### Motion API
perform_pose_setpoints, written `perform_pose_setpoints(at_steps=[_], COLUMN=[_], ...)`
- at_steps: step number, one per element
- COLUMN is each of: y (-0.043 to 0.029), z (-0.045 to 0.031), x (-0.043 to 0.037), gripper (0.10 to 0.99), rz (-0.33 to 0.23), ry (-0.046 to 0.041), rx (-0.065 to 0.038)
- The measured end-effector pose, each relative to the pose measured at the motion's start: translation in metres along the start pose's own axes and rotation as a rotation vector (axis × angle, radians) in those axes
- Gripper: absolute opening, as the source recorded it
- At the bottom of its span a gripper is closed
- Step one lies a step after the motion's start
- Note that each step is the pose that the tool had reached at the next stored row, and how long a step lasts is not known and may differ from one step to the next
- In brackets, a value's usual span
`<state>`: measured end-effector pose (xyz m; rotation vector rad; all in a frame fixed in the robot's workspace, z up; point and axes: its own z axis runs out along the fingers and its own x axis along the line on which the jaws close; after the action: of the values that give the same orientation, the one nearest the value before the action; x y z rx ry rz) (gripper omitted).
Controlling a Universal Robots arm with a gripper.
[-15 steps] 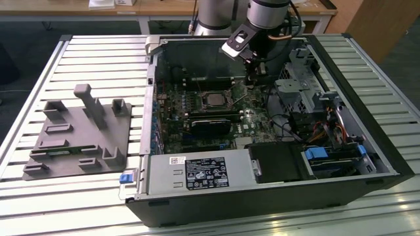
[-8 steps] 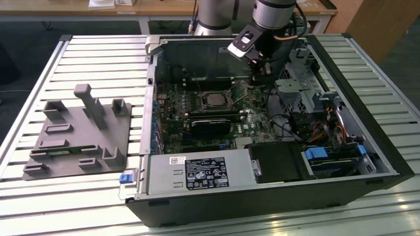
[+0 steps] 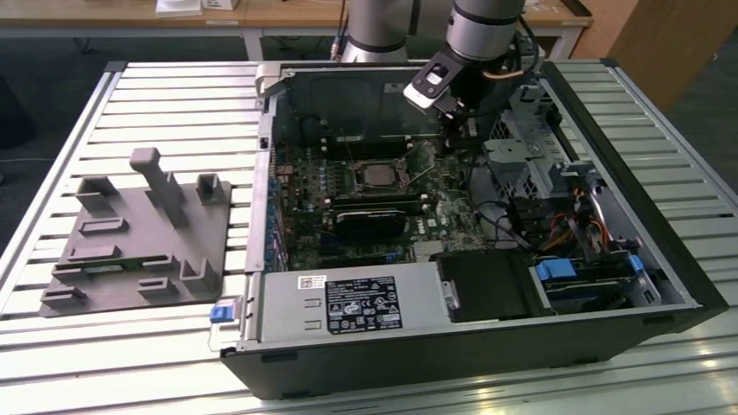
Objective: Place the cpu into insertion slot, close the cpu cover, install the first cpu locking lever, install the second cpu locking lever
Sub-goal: 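Close the cpu cover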
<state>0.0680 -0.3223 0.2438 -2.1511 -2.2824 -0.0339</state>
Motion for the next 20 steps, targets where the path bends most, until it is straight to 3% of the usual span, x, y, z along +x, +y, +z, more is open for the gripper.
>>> perform_pose_setpoints(at_steps=[5,20], y=[-0.0028,-0.0392], z=[0.0040,0.0025], x=[0.0004,0.0025], gripper=[0.106,0.106], rz=[0.000,0.000], ry=[0.0001,0.0009], rx=[0.000,0.000])
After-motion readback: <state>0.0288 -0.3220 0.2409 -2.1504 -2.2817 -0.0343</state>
